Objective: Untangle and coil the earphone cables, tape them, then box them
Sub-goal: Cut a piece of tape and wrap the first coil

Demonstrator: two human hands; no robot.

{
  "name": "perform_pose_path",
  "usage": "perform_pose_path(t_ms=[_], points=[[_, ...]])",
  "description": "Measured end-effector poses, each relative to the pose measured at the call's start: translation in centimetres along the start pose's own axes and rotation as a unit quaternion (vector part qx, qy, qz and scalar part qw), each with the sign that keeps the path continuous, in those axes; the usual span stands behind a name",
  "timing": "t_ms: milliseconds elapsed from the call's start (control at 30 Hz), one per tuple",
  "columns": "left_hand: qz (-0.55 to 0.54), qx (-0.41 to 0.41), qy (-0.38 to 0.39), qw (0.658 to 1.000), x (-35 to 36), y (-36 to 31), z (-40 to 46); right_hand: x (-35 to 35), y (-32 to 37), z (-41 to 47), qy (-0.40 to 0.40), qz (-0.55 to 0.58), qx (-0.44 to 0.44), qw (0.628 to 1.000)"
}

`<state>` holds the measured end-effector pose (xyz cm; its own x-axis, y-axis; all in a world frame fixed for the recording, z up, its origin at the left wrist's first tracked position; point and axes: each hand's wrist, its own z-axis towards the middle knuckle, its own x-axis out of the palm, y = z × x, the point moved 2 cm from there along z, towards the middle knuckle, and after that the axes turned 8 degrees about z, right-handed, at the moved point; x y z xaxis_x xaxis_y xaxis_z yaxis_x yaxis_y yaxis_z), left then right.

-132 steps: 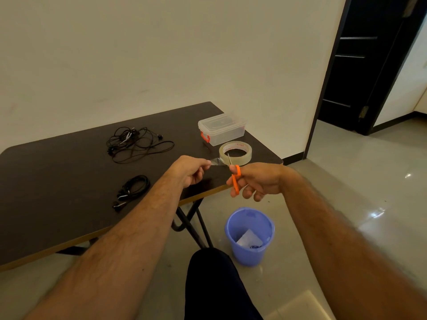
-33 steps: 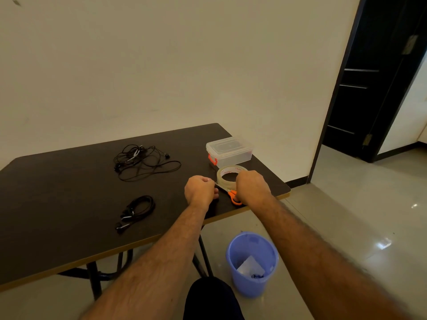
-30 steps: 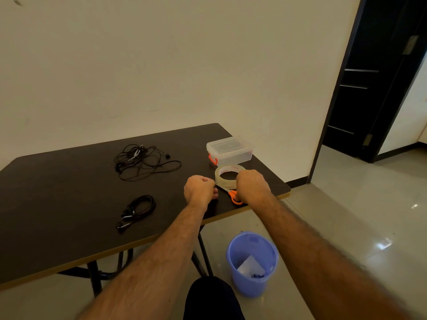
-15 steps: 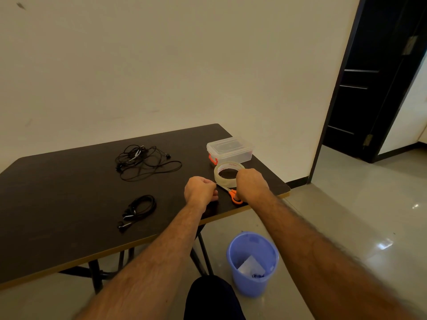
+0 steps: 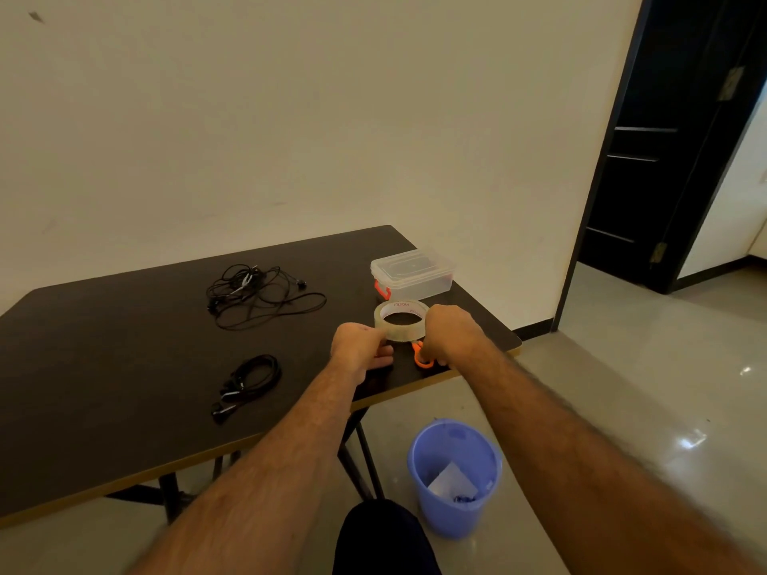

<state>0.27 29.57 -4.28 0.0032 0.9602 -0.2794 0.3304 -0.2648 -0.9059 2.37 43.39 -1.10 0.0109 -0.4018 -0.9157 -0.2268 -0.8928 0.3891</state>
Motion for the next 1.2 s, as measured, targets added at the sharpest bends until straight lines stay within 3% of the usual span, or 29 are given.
perform_pose_path(t_ms=[167, 267, 333, 800, 1200], points=[[-0.017, 0.005, 0.011, 1.0, 0.0, 0.2, 0.1, -0.3, 0.4, 0.7, -0.107, -0.031, -0.092, 0.99], [-0.004, 0.02, 0.009, 1.0, -0.2, 0.4, 0.3, 0.6, 1.4, 1.0, -0.054, -0.032, -0.154, 0.986], [0.013, 0.025, -0.009, 1.0, -0.5, 0.4, 0.4, 1.0, 1.3, 1.2, -0.018, -0.055, -0.148, 0.987], [0.062, 0.032, -0.087, 0.994, -0.5, 0.7, 0.6, 1.5, 1.8, 2.4, -0.03, -0.081, -0.084, 0.993], [-0.04, -0.042, -0.046, 0.997, -1.1, 0.7, 0.7, 1.7, 1.6, 2.5, -0.027, -0.058, -0.072, 0.995]])
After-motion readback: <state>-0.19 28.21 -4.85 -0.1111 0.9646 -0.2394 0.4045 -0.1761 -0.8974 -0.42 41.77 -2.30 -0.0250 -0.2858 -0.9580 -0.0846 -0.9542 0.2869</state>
